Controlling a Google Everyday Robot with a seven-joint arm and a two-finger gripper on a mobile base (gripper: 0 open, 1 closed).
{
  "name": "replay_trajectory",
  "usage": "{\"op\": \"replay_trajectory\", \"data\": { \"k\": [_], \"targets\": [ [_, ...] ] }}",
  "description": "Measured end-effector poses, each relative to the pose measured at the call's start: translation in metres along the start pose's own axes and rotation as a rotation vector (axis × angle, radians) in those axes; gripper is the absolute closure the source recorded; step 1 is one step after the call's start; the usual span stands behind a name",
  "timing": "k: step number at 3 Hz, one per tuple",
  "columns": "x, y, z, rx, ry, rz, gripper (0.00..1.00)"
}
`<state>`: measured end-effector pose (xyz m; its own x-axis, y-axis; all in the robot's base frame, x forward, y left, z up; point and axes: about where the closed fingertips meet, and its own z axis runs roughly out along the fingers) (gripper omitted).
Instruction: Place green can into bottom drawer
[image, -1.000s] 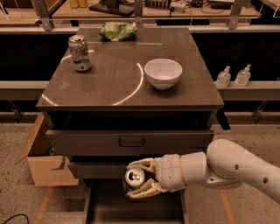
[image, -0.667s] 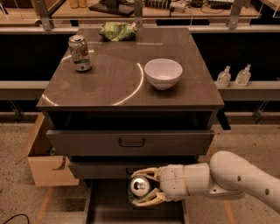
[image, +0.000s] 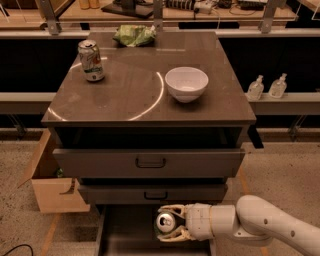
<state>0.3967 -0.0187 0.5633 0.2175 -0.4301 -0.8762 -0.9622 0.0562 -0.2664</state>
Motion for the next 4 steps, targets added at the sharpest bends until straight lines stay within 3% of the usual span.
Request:
{"op": "replay_trajectory", "data": {
  "k": [2,4],
  "targets": [
    [0.006,0.000,0.002,0.020,0.002,0.015,1.00],
    [0.059,-0.018,0.032,0.064,0.013,0.009,1.00]
  ]
}}
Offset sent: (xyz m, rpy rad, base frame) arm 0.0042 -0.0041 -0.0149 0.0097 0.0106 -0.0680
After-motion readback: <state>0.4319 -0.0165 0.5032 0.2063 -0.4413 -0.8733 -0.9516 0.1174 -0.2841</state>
